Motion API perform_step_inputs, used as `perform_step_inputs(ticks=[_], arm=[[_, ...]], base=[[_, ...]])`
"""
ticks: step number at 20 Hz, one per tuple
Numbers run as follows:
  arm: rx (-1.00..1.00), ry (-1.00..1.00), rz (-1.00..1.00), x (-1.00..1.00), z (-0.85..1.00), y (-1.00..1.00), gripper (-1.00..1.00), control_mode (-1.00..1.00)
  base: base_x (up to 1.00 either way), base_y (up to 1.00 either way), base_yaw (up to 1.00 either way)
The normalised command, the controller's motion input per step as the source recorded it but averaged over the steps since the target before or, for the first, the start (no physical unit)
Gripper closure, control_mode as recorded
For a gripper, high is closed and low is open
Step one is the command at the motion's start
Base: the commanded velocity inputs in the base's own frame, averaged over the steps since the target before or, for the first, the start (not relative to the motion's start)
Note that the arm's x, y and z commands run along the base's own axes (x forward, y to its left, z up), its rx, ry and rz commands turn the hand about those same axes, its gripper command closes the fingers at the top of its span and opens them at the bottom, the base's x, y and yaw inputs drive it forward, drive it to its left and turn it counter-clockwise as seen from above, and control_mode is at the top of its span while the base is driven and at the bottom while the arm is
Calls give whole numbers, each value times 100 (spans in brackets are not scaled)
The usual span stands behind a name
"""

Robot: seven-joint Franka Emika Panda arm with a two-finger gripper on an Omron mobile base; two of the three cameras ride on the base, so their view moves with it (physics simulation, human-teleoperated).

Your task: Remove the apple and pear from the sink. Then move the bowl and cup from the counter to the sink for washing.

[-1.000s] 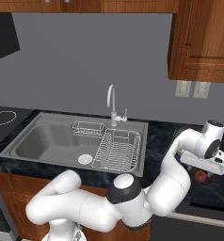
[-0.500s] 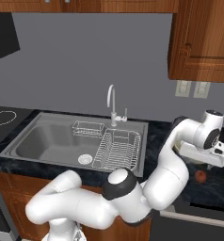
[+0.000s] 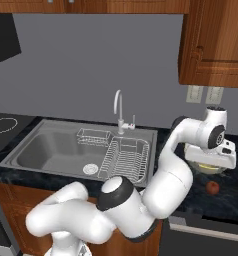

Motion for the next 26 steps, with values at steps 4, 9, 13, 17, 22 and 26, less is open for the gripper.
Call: perform_step_inputs(ticks=[4, 9, 13, 17, 22, 26], arm=[[-13, -2, 2, -18, 26, 35, -100, -100], [-13, 0, 5, -4, 24, 38, -100, -100], [-9, 0, 9, -10, 20, 34, -100, -100], [-7, -2, 10, -7, 19, 39, -100, -100], [-6, -4, 14, -4, 23, 27, -100, -100], [-4, -4, 18, -4, 12, 33, -100, -100]], base=[[0, 0, 0], [0, 0, 0], [0, 0, 0], [0, 0, 0], [0, 0, 0], [0, 0, 0]])
